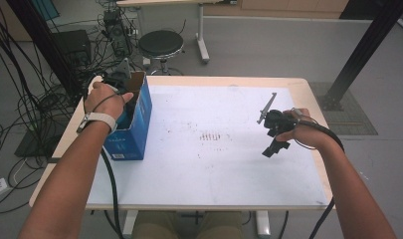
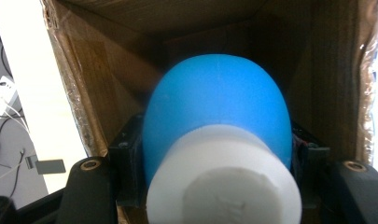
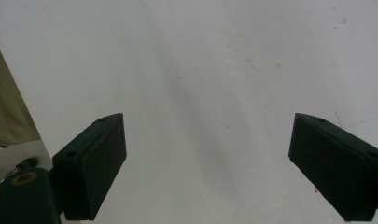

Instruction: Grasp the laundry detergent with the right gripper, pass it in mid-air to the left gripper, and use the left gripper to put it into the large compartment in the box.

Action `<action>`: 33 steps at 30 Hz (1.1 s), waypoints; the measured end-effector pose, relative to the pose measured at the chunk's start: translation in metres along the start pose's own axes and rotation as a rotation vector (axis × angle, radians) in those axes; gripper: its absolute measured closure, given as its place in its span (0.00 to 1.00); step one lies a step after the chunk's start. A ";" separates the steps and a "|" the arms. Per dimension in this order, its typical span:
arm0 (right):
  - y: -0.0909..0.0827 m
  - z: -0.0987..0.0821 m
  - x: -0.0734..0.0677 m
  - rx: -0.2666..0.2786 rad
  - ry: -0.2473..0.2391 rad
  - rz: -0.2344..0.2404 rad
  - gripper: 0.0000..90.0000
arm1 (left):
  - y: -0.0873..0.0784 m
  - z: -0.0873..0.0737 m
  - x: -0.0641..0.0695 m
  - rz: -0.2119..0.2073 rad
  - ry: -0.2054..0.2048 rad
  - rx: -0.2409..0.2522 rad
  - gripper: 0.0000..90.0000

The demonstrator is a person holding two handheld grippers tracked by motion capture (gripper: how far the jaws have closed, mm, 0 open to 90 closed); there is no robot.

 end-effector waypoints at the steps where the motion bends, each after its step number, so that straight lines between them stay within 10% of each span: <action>1: 0.000 0.000 0.000 0.001 0.000 0.002 0.13 | 0.000 0.000 0.000 0.000 0.000 -0.001 0.41; 33: 0.002 0.001 -0.001 -0.008 -0.003 0.004 0.13 | 0.001 0.000 -0.002 -0.002 0.000 0.003 0.41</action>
Point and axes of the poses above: each handheld gripper's, and its own axes: y roughly forward along the jaws, z roughly out of its top, x roughly to its right, the point moved 4 cm from there along y, roughly forward along the jaws, and after that the axes turned 8 degrees about -y, right-handed, at the moved point
